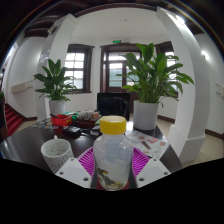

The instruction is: Pour water

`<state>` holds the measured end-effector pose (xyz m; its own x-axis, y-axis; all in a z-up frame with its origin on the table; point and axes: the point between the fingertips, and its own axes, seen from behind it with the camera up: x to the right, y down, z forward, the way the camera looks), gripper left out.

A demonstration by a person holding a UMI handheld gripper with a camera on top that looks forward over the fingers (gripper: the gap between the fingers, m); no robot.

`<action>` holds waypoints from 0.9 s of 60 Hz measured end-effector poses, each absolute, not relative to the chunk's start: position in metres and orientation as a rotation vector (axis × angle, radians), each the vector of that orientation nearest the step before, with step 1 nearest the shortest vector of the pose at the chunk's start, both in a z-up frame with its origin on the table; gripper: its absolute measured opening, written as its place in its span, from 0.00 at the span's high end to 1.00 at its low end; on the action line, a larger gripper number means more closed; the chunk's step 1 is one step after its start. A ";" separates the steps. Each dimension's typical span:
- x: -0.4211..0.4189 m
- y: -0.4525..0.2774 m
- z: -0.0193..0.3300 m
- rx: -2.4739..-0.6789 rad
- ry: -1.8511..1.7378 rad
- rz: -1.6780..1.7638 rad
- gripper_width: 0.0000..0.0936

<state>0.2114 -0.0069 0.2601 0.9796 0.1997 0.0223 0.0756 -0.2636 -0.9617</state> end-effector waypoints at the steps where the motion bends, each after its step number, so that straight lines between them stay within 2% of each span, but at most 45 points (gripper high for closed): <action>1: 0.212 -0.007 0.260 -1.838 -0.195 0.122 0.51; 12: 0.210 -0.014 0.254 -1.880 -0.169 0.154 0.35; 17: 0.208 -0.026 0.249 -1.926 -0.145 0.185 0.20; 21: 0.210 -0.036 0.250 -1.931 -0.129 0.180 0.12; 40: 0.220 -0.123 0.260 -1.959 -0.041 0.006 0.11; 54: 0.193 -0.155 0.281 -1.931 -0.016 0.092 0.11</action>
